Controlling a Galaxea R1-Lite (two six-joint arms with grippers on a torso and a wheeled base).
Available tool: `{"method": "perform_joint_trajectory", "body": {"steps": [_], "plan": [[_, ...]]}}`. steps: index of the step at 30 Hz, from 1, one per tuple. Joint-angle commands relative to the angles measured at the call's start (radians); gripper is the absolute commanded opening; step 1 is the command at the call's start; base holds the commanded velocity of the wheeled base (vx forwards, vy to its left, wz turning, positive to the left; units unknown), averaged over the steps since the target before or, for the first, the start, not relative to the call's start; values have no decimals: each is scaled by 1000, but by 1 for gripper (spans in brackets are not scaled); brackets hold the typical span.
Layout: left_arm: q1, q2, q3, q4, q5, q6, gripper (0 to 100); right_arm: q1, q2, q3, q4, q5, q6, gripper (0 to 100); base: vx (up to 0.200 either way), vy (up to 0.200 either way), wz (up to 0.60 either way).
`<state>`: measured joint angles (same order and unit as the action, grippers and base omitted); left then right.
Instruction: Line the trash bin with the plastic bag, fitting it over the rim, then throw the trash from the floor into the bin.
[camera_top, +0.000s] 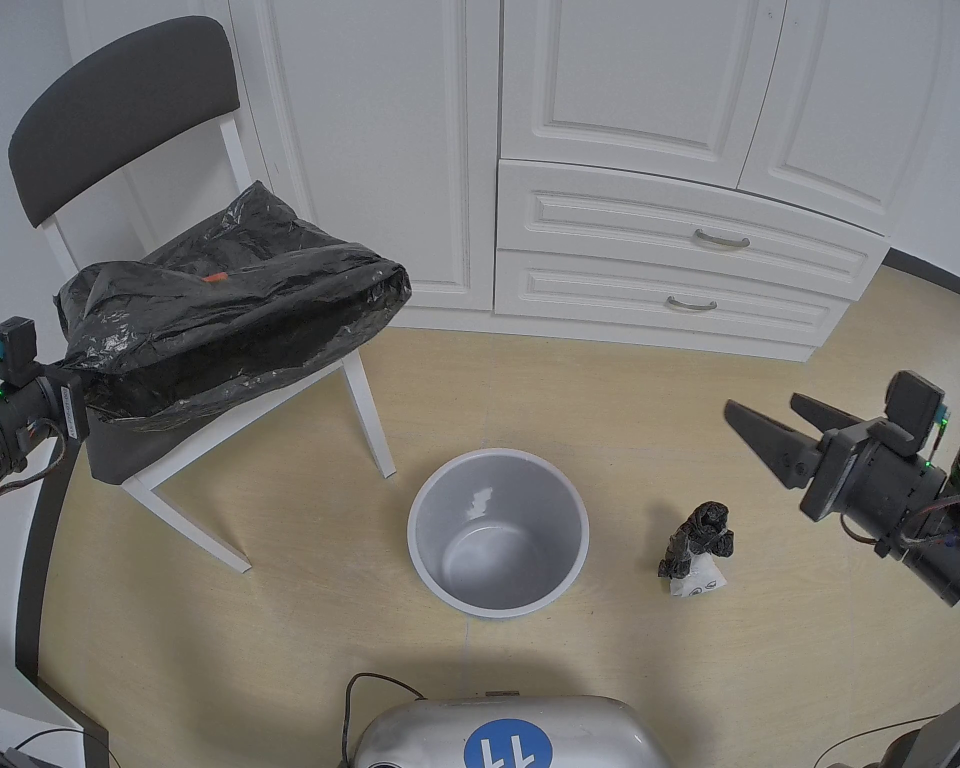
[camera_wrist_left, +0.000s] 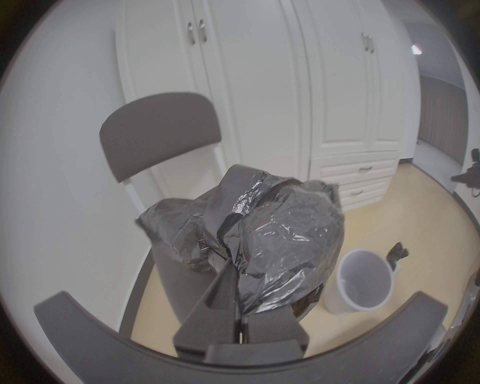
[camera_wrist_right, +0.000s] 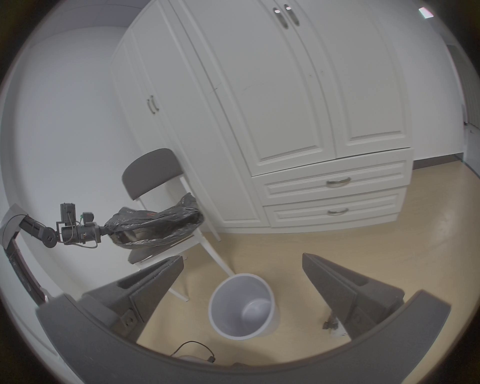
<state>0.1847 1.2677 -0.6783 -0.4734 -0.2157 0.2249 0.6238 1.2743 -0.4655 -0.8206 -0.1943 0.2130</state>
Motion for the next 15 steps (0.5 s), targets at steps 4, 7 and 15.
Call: {"method": "perform_joint_trajectory", "body": {"steps": [4,7,15], "plan": [[-191,-180,16,16,3,-36,0,123,143,-12,-46,-21,16,100,0,0,0],[-260,-209,6,15,4,-38,0,134,181,-22,-60,-22,52,100,0,0,0],[-472,-268,6,13,50,-84,0,154,312,-8,-218,-44,98,100,0,0,0]]}}
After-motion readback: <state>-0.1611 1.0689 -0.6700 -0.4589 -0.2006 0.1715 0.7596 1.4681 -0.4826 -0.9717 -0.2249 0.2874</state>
